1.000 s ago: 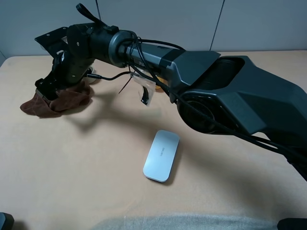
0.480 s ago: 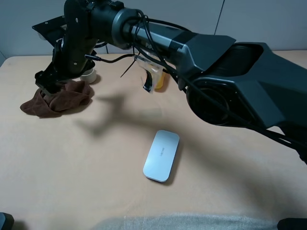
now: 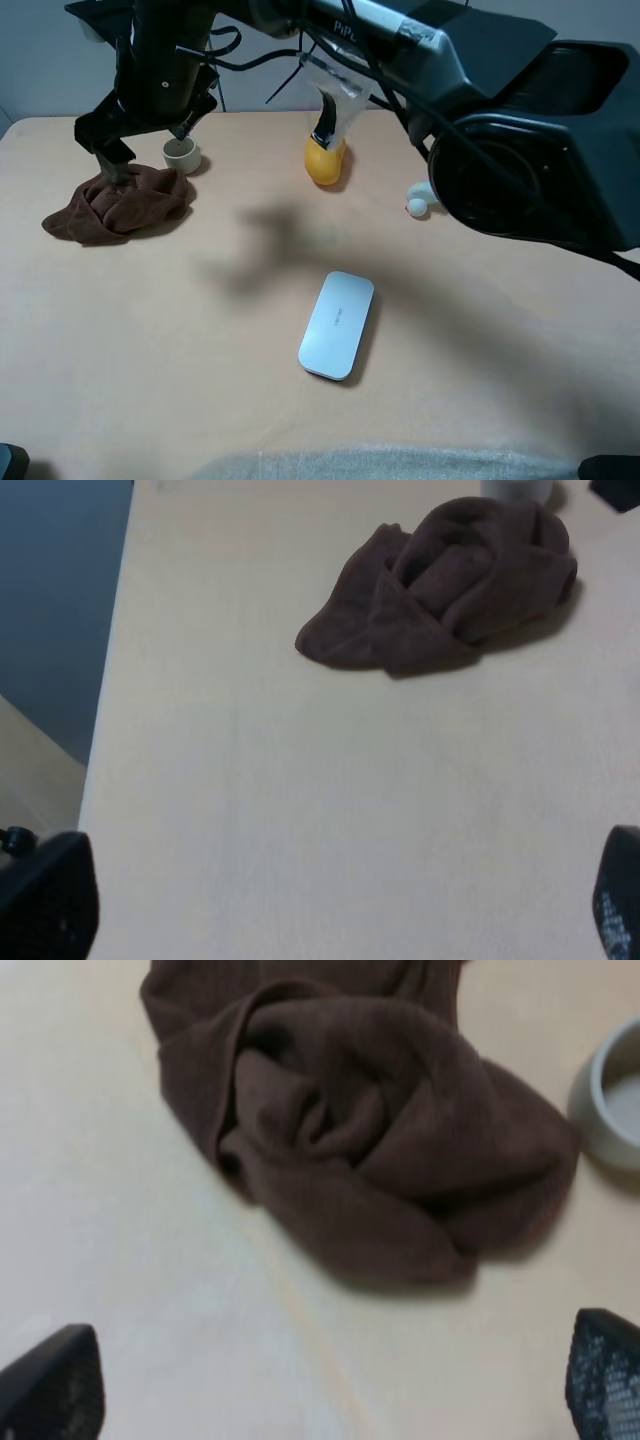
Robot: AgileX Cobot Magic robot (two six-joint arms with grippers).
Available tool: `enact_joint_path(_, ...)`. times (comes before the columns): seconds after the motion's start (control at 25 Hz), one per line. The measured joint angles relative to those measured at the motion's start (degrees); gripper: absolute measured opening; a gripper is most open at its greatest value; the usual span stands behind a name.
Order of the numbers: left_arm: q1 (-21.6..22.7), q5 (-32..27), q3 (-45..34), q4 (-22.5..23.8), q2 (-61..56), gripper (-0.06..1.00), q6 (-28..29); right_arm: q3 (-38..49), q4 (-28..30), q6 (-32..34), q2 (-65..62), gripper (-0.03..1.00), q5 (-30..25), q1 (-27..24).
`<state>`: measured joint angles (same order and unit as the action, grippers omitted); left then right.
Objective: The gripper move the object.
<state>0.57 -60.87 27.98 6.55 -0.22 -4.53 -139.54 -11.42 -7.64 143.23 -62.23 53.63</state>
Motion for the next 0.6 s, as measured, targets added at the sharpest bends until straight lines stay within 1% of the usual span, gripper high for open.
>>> enact_joint_path(0.2,0.00,0.00,0.00,0.00,0.00,0.99,0.00,0.00,0.84,1.41,-2.31,0.69,-6.50,-0.51)
enact_joint_path(0.24,0.00,0.00,0.00,0.00,0.00,0.99,0.00,0.00,1.11,1.46,-2.81,0.69,-7.05,-0.65)
enact_joint_path(0.6,0.00,0.00,0.00,0.00,0.00,0.99,0.00,0.00,3.12,3.63,-7.70,0.69,-7.43,-0.85)
